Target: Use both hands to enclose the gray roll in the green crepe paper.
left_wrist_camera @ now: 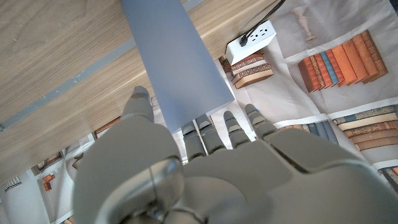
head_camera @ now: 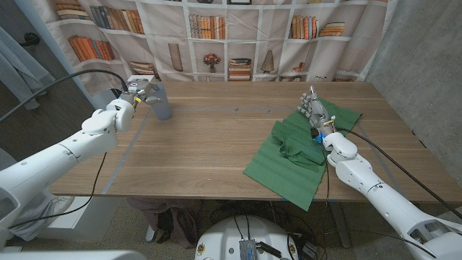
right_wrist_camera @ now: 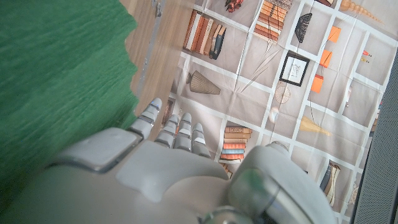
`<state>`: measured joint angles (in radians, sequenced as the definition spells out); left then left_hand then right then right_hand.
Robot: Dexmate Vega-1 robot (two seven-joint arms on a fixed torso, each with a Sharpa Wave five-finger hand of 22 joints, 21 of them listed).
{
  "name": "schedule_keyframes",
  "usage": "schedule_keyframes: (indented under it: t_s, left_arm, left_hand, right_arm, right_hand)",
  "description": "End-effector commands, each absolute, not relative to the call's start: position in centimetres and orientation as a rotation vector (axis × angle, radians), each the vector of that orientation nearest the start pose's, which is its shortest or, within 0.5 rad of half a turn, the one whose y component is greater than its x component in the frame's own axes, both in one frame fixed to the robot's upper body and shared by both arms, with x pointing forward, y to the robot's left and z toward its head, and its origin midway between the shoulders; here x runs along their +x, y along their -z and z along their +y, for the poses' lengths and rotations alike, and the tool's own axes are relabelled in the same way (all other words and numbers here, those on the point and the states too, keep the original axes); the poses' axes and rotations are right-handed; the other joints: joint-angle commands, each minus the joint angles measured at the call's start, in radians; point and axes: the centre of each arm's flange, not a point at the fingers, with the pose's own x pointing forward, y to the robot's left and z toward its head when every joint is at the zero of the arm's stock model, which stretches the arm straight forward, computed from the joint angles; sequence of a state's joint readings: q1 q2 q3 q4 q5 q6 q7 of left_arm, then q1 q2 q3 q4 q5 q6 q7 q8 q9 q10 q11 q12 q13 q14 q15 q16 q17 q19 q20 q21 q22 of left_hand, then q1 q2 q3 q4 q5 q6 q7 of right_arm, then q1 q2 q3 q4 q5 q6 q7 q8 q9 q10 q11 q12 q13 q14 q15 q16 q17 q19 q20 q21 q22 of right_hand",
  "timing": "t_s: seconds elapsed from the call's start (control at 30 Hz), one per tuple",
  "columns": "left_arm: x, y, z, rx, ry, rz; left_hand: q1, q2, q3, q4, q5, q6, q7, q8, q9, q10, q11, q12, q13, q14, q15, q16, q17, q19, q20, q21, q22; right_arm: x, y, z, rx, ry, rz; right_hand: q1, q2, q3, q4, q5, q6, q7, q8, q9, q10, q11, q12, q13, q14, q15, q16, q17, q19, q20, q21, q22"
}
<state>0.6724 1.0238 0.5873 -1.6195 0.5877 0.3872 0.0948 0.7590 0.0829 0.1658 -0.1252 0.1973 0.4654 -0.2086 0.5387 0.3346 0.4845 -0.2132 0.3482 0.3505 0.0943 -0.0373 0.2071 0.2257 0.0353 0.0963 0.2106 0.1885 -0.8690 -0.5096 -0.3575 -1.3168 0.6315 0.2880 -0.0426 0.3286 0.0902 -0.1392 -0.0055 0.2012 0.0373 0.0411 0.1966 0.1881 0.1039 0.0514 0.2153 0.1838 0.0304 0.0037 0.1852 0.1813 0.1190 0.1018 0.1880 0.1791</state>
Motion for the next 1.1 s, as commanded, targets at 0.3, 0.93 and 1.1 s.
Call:
schedule_keyframes:
  t_s: [0.3,0.93,1.1]
  left_arm:
    - [61.9,-7.2,39.5,1.667,-0.433,-0.322]
    - [63.1,-6.1,38.7,1.71,-0.359,-0.277]
    - [63.3,-5.9,38.4,1.716,-0.341,-0.265]
  left_hand:
    - [-0.001,-0.005,0.003,-0.001,0.002,0.044,-0.001,0.017,-0.007,0.035,-0.002,0.012,0.007,0.013,-0.114,0.009,0.003,-0.006,0.002,0.003,0.005]
    - [0.004,-0.007,0.006,-0.004,0.002,0.049,-0.005,0.016,-0.015,0.045,-0.004,0.013,0.01,0.016,-0.118,0.01,0.004,-0.007,0.002,0.003,0.005]
    - [0.007,-0.008,0.008,-0.005,0.002,0.062,-0.001,0.02,-0.021,0.058,-0.003,0.017,0.012,0.025,-0.122,0.014,0.004,-0.006,0.002,0.004,0.005]
  right_arm:
    - [65.3,3.6,-29.7,0.054,-0.144,-0.582]
    - [65.2,3.7,-29.6,0.059,-0.141,-0.577]
    - [65.2,3.7,-29.6,0.059,-0.14,-0.578]
  right_hand:
    - [-0.002,0.007,-0.004,-0.001,-0.001,0.006,0.003,0.002,0.003,0.006,0.002,0.0,0.005,0.008,-0.001,0.003,0.003,0.0,-0.006,0.007,0.002]
    - [0.0,0.008,-0.003,-0.003,-0.002,0.006,0.004,0.002,0.003,0.007,0.001,0.001,0.005,0.007,-0.001,0.002,0.003,0.0,-0.005,0.007,0.002]
    - [0.0,0.008,-0.003,-0.003,-0.002,0.006,0.004,0.002,0.003,0.007,0.003,0.0,0.005,0.008,-0.001,0.002,0.003,0.0,-0.005,0.007,0.002]
